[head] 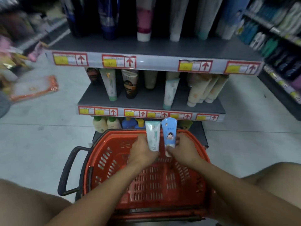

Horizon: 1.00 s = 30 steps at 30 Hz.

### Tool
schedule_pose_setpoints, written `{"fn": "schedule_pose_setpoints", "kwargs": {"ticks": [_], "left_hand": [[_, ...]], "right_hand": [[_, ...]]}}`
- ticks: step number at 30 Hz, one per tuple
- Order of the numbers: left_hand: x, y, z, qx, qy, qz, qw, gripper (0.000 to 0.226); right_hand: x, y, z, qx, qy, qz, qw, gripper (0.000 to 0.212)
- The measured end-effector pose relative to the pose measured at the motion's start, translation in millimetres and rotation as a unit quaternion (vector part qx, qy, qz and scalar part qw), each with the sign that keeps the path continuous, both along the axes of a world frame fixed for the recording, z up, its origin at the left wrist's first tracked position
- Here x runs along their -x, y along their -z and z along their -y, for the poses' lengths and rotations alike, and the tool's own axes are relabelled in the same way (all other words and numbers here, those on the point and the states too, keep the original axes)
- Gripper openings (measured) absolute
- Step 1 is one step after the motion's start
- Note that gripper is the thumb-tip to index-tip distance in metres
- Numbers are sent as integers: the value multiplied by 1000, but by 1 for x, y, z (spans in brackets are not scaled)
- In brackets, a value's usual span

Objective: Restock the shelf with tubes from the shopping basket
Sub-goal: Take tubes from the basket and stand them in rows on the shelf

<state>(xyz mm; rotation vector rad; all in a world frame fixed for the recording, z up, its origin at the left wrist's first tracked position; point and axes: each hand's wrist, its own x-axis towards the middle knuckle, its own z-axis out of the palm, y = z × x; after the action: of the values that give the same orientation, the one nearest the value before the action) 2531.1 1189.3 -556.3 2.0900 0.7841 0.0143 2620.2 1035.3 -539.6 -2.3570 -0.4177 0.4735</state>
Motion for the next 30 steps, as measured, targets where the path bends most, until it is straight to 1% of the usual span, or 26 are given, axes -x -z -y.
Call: {"fn": "schedule_pose_setpoints", "kwargs": {"ticks": [3, 6, 9, 13, 17, 21, 24, 30], "left_hand": [[-8, -37, 6, -28, 17, 55, 998, 55], [-17, -74, 14, -56, 26, 104, 993, 53], [-28, -110, 24, -82, 42, 144, 985, 56], [-47, -158, 38, -96, 65, 202, 972, 59], [-74, -202, 51, -97, 73, 247, 961, 57], [-111, -237, 60, -105, 87, 285, 949, 58], [-140, -256, 62, -137, 88, 308, 937, 59], [-197, -272, 61, -164, 68, 313, 933, 63]], "right_hand": [[-9, -37, 11, -26, 10, 43, 999, 36], [-20, -71, 21, -65, 14, 68, 995, 38], [-32, -102, 33, -98, 31, 102, 989, 39], [-52, -143, 47, -122, 66, 149, 979, 39], [-79, -179, 62, -145, 96, 195, 965, 41], [-111, -211, 75, -142, 106, 229, 957, 42], [-139, -230, 80, -134, 130, 258, 948, 40], [-196, -245, 88, -126, 161, 270, 941, 42]]}}
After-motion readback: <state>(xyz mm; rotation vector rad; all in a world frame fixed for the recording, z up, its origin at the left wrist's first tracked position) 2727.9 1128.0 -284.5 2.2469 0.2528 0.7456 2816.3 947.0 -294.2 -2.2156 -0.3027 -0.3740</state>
